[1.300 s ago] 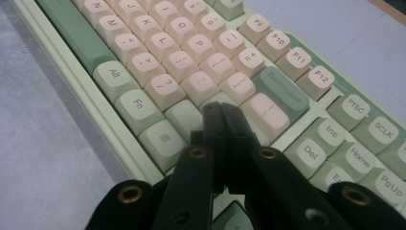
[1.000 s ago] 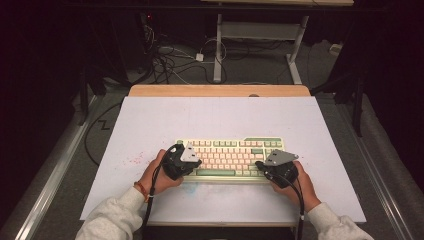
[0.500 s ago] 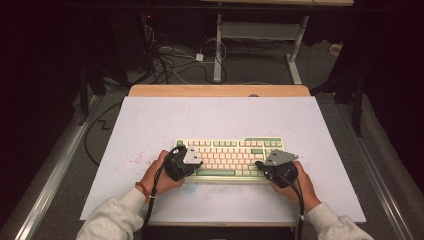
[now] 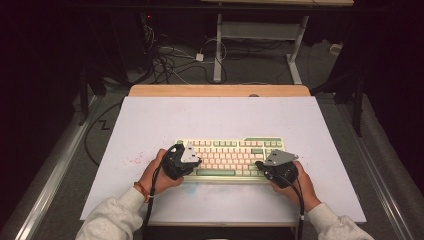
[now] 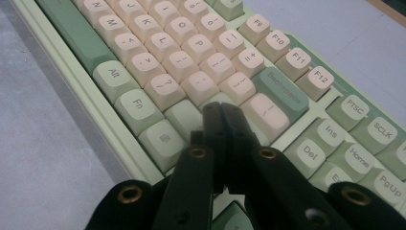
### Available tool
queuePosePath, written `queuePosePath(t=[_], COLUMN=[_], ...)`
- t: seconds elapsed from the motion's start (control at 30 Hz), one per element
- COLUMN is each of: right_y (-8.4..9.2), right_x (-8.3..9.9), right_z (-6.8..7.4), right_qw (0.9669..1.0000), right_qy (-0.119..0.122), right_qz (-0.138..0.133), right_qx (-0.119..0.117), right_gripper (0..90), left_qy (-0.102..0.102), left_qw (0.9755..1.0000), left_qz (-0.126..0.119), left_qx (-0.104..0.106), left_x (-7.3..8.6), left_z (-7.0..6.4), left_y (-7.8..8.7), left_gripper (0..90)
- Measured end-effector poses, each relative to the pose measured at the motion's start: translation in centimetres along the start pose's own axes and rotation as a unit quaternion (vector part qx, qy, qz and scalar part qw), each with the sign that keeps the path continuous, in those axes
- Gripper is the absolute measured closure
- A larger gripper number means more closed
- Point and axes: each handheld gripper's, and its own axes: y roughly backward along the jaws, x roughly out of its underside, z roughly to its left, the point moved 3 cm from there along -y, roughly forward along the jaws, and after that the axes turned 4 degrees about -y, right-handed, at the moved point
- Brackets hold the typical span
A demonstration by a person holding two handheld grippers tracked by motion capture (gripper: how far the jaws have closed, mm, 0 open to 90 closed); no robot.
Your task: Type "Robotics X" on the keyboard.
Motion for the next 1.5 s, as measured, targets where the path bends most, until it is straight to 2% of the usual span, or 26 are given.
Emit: queuePosePath(t=[0.17,0.27,0.47,0.53,0.77,0.87,1.0,1.17,1.23,1.37,1.5], right_y=[0.1,0.6,1.4,1.5,1.6,1.7,1.9,1.7,1.6,1.4,1.4], right_x=[-0.1,-0.5,-1.2,-1.4,-1.9,-2.2,-2.2,-2.2,-2.2,-2.2,-2.3], right_z=[-0.2,-0.3,-0.4,-0.4,-0.4,-0.5,-0.9,-1.1,-1.1,-1.2,-1.3], right_qw=[1.0000,0.9999,0.9992,0.9990,0.9986,0.9984,0.9974,0.9967,0.9964,0.9945,0.9929], right_qy=[-0.007,-0.007,-0.013,-0.016,-0.019,-0.018,-0.028,-0.030,-0.033,-0.052,-0.060], right_qz=[0.000,-0.015,-0.037,-0.041,-0.048,-0.052,-0.063,-0.069,-0.068,-0.079,-0.088], right_qx=[-0.002,0.000,0.000,0.001,0.004,0.013,0.020,0.029,0.037,0.046,0.053], right_gripper=[90.0,90.0,88.1,87.5,81.2,73.2,62.6,44.5,33.8,20.1,17.3], left_qy=[0.004,0.008,0.014,0.019,0.020,0.025,0.030,0.032,0.033,0.029,0.024], left_qw=[0.9999,0.9997,0.9988,0.9981,0.9963,0.9951,0.9942,0.9940,0.9939,0.9935,0.9925], left_qz=[-0.008,-0.014,-0.026,-0.030,-0.044,-0.049,-0.053,-0.060,-0.063,-0.064,-0.065], left_qx=[-0.008,-0.016,-0.038,-0.050,-0.071,-0.082,-0.088,-0.086,-0.085,-0.089,-0.101], left_x=[0.0,0.0,0.0,-0.1,-0.1,-0.1,-0.1,-0.2,-0.2,-0.3,-0.4], left_z=[0.3,0.5,0.7,0.8,0.9,1.0,1.0,1.0,0.9,0.7,0.6], left_y=[0.3,0.4,0.7,0.7,1.1,1.2,1.2,1.1,1.1,1.0,1.0], left_gripper=[81.2,78.1,67.2,60.5,51.6,43.3,31.1,22.1,18.8,16.0,15.7])
